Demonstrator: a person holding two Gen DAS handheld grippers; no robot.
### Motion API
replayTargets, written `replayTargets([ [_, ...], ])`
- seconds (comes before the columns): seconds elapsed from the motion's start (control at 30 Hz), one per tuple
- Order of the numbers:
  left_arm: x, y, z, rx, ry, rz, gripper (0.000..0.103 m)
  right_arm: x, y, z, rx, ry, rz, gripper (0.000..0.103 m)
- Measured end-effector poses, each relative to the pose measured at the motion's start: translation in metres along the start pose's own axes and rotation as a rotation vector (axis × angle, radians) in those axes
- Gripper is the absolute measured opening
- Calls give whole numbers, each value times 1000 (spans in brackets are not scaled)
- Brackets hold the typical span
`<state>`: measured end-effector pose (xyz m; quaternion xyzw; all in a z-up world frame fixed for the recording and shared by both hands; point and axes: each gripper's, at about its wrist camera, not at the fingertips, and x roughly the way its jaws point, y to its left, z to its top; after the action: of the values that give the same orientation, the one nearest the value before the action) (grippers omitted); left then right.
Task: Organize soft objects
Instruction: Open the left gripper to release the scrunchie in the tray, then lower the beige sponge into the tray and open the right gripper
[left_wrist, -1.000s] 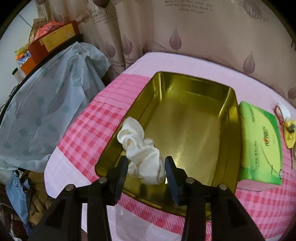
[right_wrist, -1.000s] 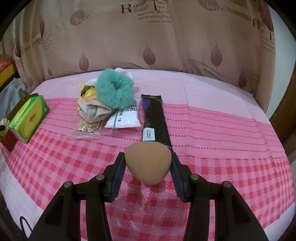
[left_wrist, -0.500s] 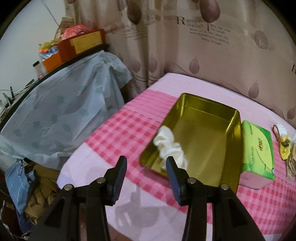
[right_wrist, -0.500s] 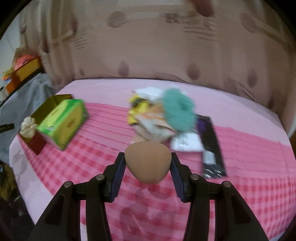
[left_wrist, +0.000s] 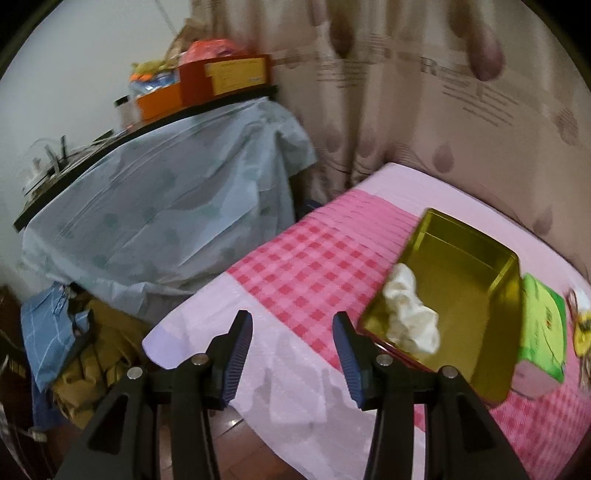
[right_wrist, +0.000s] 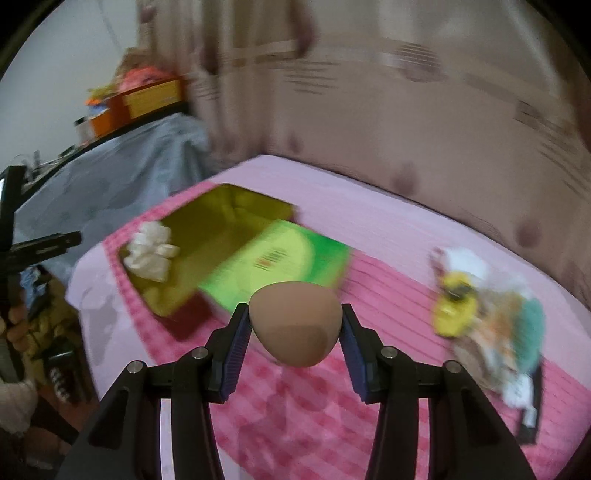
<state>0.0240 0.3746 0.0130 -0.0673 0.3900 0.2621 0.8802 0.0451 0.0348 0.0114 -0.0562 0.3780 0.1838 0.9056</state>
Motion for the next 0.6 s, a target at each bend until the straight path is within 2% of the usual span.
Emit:
replayTargets([
  [0.13,5,13,2,-55,18,35,46,20,44,17,-65,5,85,44],
  [0.33,13,22,2,-92,51,46,46,48,98,31,-156,25,153,44],
  [0.6,17,27,3,-108,56,57,46,87,129,37,-196,88,184,44],
])
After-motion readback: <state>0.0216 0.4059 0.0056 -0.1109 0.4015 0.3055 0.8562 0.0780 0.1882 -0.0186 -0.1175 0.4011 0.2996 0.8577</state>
